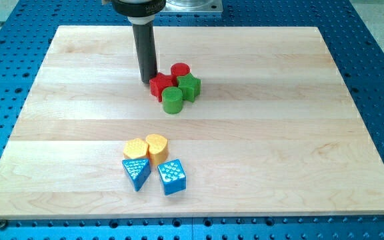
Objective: Move the green circle to the top left of the board
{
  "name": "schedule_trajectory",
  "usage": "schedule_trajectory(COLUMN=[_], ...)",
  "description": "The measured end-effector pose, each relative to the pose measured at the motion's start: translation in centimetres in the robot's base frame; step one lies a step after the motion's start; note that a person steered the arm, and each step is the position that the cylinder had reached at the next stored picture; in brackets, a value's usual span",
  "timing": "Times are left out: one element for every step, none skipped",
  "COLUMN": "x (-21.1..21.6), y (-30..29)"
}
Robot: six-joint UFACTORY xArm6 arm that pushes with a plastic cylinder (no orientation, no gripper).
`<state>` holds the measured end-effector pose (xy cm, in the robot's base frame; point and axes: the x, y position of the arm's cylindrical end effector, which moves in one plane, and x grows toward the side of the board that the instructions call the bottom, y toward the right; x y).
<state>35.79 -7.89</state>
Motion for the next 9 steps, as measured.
schedule_trajectory(x=[-1.1,-4.0,-4.0,-4.8,-6.2,-6.4,-1.2,8.0,8.0], y=[-0.1,-0.1,-0.1,-0.1,0.5,10.3,16.2,10.4,0.0])
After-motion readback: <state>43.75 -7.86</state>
